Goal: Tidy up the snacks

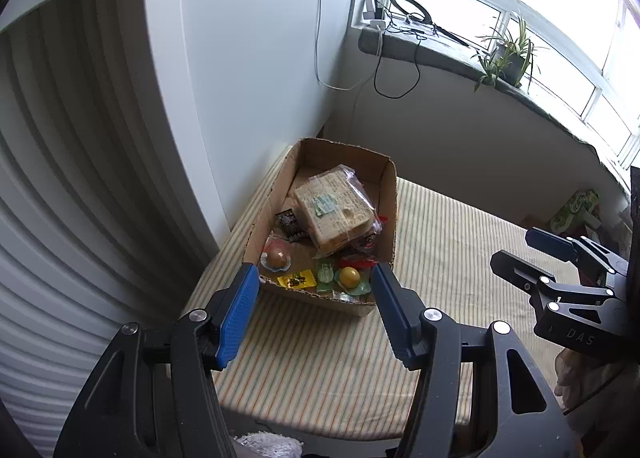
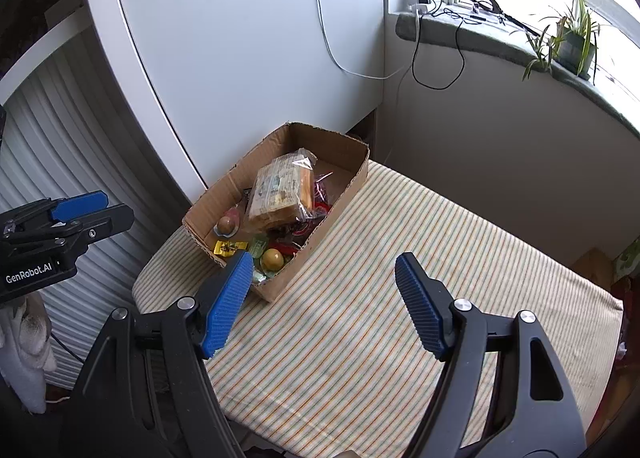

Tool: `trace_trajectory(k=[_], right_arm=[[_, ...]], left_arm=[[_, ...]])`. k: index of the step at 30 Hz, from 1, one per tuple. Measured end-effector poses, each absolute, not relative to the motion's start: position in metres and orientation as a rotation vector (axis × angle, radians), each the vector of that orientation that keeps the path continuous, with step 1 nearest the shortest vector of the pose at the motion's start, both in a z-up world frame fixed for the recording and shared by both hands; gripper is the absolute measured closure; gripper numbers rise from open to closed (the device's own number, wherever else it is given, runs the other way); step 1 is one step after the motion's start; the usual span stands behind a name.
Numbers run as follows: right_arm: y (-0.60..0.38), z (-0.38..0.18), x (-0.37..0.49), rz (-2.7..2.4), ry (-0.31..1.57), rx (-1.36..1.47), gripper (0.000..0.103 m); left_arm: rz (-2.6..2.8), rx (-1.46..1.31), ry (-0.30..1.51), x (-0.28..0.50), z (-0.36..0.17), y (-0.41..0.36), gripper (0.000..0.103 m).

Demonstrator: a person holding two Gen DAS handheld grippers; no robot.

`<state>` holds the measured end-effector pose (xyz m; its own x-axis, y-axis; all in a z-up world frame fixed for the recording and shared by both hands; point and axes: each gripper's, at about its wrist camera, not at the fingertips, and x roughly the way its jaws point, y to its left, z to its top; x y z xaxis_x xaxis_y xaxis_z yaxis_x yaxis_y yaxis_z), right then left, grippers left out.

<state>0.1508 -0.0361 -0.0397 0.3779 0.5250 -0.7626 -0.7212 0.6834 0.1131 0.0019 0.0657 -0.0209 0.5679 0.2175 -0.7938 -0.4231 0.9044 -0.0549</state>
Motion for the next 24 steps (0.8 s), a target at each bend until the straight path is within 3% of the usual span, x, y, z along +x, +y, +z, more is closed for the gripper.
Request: trace_trajectory(k=[24], right_arm=[[-0.051,-0.053,0.154,0.776,0.912,-0.241,0.027]], left_arm=[[0.394,-0.216,0.884,0.000,-0.023,0.059,0.044]])
